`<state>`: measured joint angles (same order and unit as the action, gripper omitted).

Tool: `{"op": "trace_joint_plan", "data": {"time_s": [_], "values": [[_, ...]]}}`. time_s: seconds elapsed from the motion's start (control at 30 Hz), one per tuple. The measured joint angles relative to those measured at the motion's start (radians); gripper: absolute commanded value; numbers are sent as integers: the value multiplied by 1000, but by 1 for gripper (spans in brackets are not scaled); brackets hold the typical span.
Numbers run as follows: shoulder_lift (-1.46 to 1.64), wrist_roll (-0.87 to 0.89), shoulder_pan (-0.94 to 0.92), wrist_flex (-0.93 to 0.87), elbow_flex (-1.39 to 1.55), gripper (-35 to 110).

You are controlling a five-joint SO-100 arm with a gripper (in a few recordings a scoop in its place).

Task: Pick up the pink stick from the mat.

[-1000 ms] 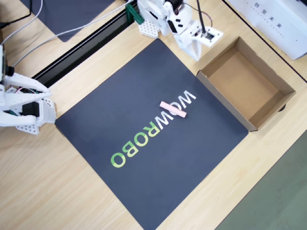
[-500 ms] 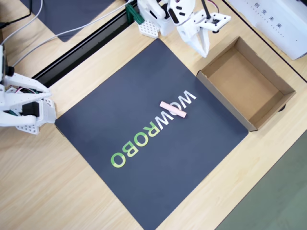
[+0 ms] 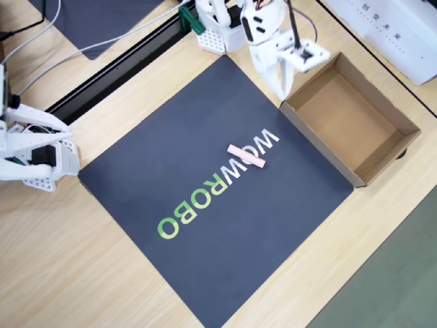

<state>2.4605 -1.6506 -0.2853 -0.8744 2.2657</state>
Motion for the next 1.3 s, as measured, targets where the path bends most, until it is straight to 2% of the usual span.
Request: {"op": "trace_joint_plan", "data": {"time_s": [0.27, 0.53, 0.77, 0.9, 1.1, 1.23, 1.3], "values": [[-282, -92, -146, 0, -146, 0], [-520, -272, -265, -9, -285, 0], [-709, -471, -313, -135, -439, 0], [-784, -609, -347, -282, -534, 0], [-893, -675, -339, -324, -623, 0], [-976, -683, -330, -325, -687, 22], [-1014, -684, -324, -325, -724, 25]]}}
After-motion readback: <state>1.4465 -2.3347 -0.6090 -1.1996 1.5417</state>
